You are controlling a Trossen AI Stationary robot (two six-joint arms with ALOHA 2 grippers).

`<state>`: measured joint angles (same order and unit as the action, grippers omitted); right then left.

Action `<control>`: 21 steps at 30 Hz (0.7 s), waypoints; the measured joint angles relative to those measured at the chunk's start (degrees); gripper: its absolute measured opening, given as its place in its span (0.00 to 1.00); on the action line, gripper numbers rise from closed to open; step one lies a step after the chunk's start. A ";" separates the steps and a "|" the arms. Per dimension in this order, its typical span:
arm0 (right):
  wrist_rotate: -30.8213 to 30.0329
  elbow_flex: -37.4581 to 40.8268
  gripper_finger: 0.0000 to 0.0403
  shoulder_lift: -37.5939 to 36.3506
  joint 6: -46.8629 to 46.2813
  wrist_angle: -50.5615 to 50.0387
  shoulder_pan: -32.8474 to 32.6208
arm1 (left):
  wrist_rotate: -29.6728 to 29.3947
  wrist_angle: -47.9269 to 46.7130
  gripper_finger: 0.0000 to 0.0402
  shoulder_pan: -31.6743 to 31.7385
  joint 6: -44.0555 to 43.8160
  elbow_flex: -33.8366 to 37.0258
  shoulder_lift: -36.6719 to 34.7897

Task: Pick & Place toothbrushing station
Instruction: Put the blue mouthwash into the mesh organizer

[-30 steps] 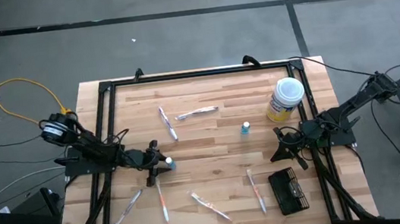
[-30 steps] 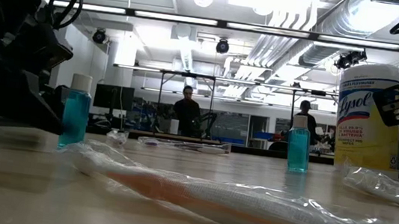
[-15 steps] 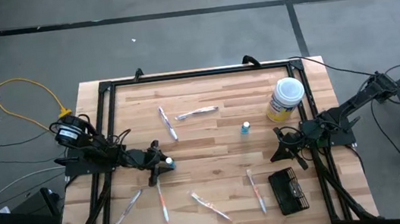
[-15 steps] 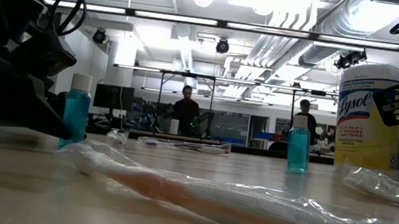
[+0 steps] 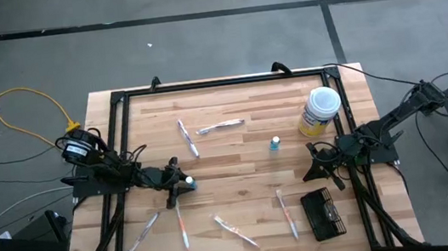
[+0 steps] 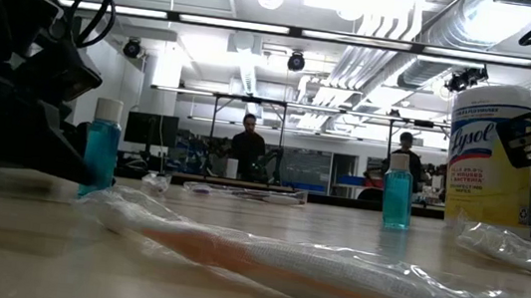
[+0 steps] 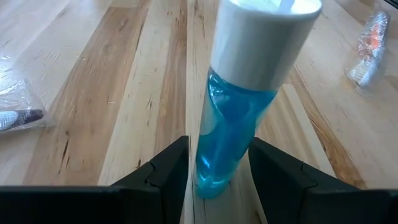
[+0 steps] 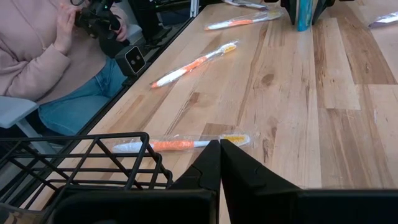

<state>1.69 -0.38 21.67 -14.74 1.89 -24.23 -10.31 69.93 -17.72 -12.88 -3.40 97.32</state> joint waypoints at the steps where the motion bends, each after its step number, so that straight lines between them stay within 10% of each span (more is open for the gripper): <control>1: -0.02 0.00 0.00 0.00 0.00 0.00 0.00 | 0.00 0.00 0.38 0.00 0.00 0.00 0.00; 21: -0.01 0.01 0.00 0.01 -0.02 0.00 0.00 | 0.00 0.98 0.18 0.00 0.02 0.02 -0.02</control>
<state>1.68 -0.37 21.68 -14.76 1.89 -24.23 -10.31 70.91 -17.72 -12.86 -3.38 97.30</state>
